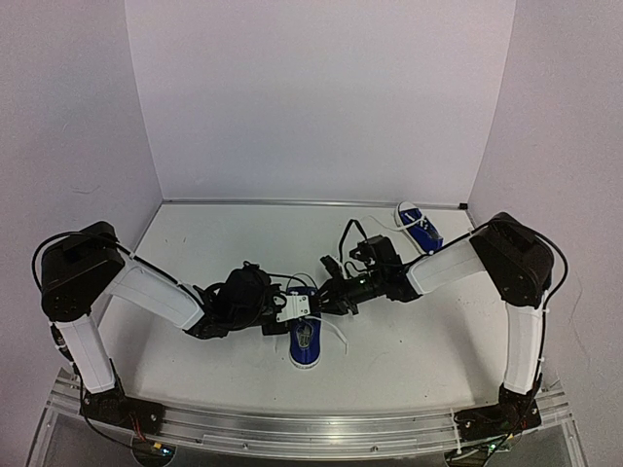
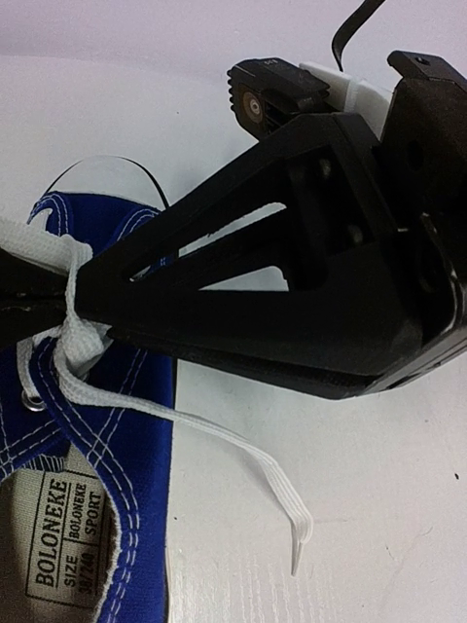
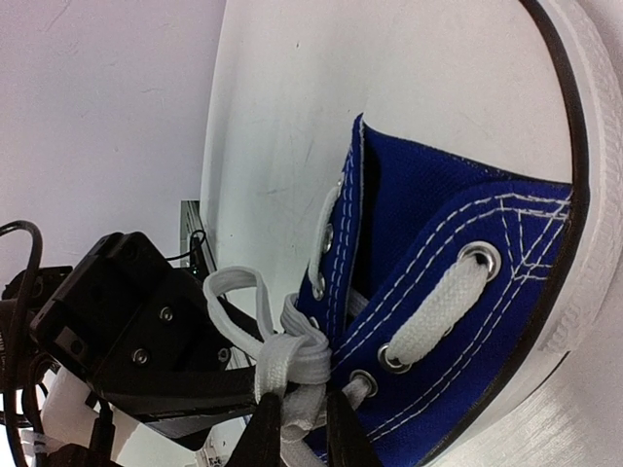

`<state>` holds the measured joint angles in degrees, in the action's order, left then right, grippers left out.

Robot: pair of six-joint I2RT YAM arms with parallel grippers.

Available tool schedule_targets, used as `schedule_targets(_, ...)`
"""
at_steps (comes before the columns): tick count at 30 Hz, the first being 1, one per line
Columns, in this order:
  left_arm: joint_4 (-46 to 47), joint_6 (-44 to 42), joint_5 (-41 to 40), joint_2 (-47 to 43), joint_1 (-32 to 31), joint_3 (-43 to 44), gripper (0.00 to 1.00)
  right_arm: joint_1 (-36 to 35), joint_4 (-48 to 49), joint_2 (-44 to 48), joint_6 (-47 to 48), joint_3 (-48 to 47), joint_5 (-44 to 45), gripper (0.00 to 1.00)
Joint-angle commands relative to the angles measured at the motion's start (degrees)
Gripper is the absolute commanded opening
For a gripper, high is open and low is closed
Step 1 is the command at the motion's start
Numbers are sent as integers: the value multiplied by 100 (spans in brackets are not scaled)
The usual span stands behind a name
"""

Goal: Tie the shoes

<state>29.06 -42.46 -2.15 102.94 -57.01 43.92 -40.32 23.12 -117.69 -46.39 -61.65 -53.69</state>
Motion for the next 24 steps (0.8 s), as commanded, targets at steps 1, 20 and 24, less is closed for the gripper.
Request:
schedule_targets(1, 216, -26, 48, 40, -29, 134, 0, 23, 154, 285, -17, 73, 12, 15)
schedule_targets(20, 208, -26, 74, 53, -29, 140, 0, 71, 290, 140, -123, 96, 45, 16)
schedule_targets(24, 210, -27, 67, 31, -28, 124, 0, 32, 296, 81, -131, 55, 46, 16)
